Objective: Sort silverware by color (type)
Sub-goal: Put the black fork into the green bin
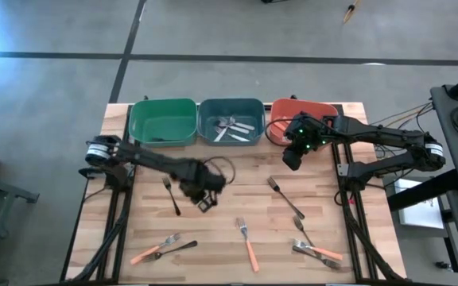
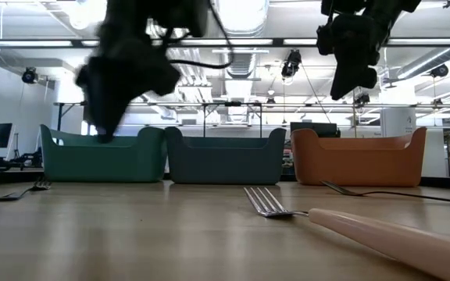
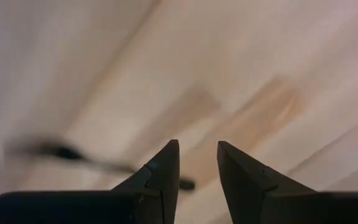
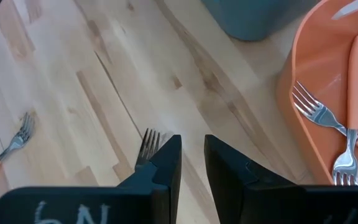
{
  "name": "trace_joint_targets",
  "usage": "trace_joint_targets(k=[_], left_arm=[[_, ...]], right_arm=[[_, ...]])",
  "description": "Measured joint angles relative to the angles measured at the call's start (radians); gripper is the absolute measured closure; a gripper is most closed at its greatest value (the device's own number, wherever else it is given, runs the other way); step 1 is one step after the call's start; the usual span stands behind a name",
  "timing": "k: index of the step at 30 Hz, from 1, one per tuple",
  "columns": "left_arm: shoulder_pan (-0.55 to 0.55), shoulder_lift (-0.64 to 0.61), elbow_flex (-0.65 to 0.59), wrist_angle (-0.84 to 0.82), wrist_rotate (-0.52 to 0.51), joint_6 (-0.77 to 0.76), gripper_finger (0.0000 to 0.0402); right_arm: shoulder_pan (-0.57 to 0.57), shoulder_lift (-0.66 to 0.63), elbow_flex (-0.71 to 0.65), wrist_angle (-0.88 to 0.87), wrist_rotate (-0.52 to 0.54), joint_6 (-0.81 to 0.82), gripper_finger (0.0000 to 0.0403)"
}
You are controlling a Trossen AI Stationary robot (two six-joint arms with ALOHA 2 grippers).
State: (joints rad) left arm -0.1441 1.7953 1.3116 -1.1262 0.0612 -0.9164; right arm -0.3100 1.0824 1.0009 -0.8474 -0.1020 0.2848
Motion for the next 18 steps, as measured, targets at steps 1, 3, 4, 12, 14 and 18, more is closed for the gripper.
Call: trace_joint_targets(k=[1, 3, 4, 12, 14, 18], left_arm=[[-0.024, -0.008, -0.023, 0.0, 0.0, -0.063, 0.031], [-0.068, -0.024, -0.074, 0.003, 0.0, -0.195, 0.031], [-0.09, -0.037, -0.101, 0.01, 0.0, -0.266, 0.031], [-0.176, -0.136, -0.276, 0.076, -0.027, -0.679, 0.031], [-0.176, -0.15, -0.317, 0.104, -0.036, -0.725, 0.031], [-0.175, -0.165, -0.39, 0.173, -0.062, -0.792, 0.031]], right_arm=[[0.0, 0.0, -0.001, 0.0, 0.0, -0.005, 0.0342], [0.0, 0.0, -0.004, 0.0, 0.0, -0.009, 0.0342], [0.0, 0.0, -0.004, 0.0, 0.0, -0.01, 0.0342], [0.0, 0.0, -0.005, 0.024, 0.0, -0.046, 0.0342], [0.0, 0.0, -0.005, 0.03, 0.0, -0.058, 0.0342], [0.0, 0.0, -0.005, 0.046, 0.0, -0.058, 0.0342]])
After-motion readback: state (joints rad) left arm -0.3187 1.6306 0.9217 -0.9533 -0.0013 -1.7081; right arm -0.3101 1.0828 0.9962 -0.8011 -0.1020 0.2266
